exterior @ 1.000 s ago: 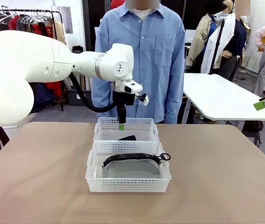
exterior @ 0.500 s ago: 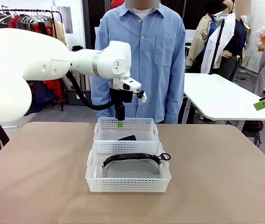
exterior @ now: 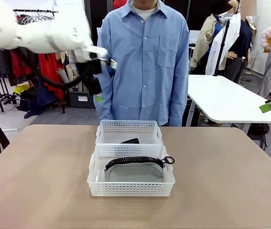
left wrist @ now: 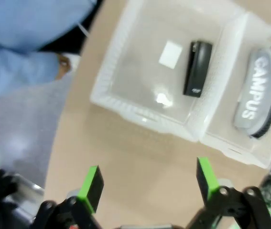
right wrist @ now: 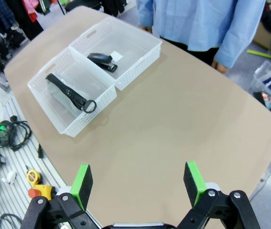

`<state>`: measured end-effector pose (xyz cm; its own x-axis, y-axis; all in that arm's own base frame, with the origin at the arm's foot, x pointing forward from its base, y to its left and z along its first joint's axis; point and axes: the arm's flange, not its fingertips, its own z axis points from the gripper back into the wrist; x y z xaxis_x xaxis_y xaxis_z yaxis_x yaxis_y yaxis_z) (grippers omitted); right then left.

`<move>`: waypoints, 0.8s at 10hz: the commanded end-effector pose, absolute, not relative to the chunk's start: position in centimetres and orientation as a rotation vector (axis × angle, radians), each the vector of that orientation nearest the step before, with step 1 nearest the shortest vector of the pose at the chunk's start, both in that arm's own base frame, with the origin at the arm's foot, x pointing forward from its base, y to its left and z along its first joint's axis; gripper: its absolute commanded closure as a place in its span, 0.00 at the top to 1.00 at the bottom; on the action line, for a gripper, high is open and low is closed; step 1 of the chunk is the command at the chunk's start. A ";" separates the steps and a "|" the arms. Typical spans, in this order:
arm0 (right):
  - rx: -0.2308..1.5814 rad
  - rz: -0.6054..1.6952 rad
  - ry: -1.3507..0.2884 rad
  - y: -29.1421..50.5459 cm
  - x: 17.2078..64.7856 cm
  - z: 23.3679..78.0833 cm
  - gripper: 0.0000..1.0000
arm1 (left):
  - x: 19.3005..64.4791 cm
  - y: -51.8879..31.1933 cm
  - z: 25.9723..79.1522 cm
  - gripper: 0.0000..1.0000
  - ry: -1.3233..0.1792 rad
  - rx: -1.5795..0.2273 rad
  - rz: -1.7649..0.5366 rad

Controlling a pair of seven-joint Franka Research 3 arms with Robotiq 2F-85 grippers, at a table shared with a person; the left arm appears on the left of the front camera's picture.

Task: Distribute items into two baskets.
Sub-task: Place the picked Stapler into the Organizing basket as instructed by the person.

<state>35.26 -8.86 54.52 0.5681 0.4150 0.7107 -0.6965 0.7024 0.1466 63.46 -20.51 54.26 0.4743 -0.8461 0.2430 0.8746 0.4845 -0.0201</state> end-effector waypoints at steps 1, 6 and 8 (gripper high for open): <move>0.450 0.684 -0.710 -8.8 35.3 54.5 1.00 | 57.8 -14.8 54.1 1.00 -0.326 -0.222 -0.977; 0.450 0.684 -0.710 -8.8 35.3 54.5 1.00 | 51.3 -2.4 55.8 1.00 -0.572 -0.316 -0.740; 0.450 0.684 -0.710 -8.8 35.3 54.5 1.00 | 49.9 1.3 57.1 1.00 -0.663 -0.351 -0.678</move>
<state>35.26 -8.84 54.52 0.5684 0.4156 0.7101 -0.6963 0.7027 0.1462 50.84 1.14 57.23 0.6246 -0.4798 0.6162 0.6646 0.7409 -0.0968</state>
